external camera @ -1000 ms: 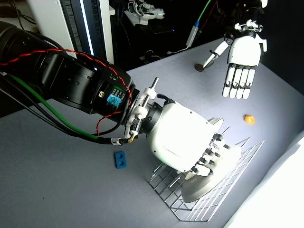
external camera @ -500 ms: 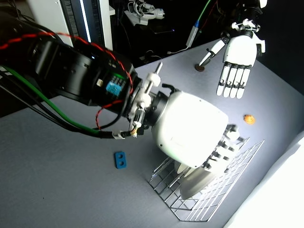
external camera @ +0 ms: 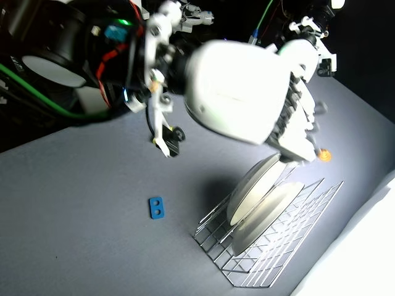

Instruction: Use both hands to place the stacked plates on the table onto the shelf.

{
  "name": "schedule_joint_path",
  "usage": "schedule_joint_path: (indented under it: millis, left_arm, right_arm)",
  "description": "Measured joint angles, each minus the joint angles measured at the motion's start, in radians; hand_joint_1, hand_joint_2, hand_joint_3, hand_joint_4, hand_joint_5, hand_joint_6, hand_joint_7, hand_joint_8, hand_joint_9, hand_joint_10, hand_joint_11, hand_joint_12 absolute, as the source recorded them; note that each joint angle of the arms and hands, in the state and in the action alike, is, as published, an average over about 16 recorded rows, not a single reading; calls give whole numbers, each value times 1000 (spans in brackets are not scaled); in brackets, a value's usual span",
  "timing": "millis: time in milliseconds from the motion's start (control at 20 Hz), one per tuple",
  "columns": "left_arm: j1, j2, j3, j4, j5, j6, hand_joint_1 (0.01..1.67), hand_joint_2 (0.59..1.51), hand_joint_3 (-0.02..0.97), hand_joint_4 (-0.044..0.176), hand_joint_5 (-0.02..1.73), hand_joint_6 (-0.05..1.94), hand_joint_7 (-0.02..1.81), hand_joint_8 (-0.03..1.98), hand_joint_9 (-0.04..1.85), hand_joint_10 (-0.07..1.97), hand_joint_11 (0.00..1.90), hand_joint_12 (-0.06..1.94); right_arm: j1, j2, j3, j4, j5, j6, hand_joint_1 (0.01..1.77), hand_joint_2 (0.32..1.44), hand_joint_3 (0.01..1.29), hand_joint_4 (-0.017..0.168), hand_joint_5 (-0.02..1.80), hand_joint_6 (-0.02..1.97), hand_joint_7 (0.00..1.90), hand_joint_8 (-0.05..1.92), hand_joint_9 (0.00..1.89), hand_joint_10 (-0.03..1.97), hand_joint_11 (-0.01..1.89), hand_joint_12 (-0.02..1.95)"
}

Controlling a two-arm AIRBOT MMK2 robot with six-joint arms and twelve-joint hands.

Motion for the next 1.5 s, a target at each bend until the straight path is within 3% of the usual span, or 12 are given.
schedule_joint_path:
  millis: [150,300,550,750,950,1100,1500]
  left_arm:
    - [-40,5,-23,56,-66,-1,26,1114,10,7,508,453,606,509,538,598,318,936]
    - [-70,10,-44,94,-125,-4,58,1149,10,37,787,810,904,868,854,959,643,1289]
    - [-89,16,-52,138,-199,-34,225,1253,4,83,1211,1410,1366,1463,1356,1556,1205,1791]
    - [-83,21,-48,164,-253,-54,368,1316,-3,120,1425,1842,1577,1859,1619,1900,1588,1920]
    - [-72,29,-45,176,-290,-64,508,1375,-10,150,1524,1927,1669,1911,1739,1924,1764,1925]
    - [-64,34,-43,187,-311,-67,585,1401,-16,138,1513,1931,1673,1908,1742,1921,1763,1926]
    - [-45,46,-44,187,-337,-35,601,1398,-16,114,1513,1930,1690,1906,1746,1920,1751,1926]
  right_arm:
    - [-37,67,-96,-30,16,-34,615,1067,13,5,905,693,1042,609,954,905,690,1509]
    - [-78,130,-180,-45,26,-65,448,1105,13,12,1081,1011,1186,961,1116,1208,947,1631]
    - [-140,229,-291,-54,33,-98,325,1214,14,55,1357,1559,1429,1547,1404,1709,1400,1831]
    - [-177,286,-349,-56,35,-115,378,1276,14,91,1545,1913,1583,1887,1619,1916,1718,1912]
    - [-193,322,-379,-56,33,-120,460,1347,14,128,1642,1947,1659,1911,1706,1923,1844,1908]
    - [-197,341,-392,-55,28,-118,515,1377,13,147,1645,1955,1662,1910,1718,1923,1853,1909]
    - [-190,354,-402,-56,8,-111,525,1370,13,151,1641,1956,1662,1910,1729,1923,1848,1909]
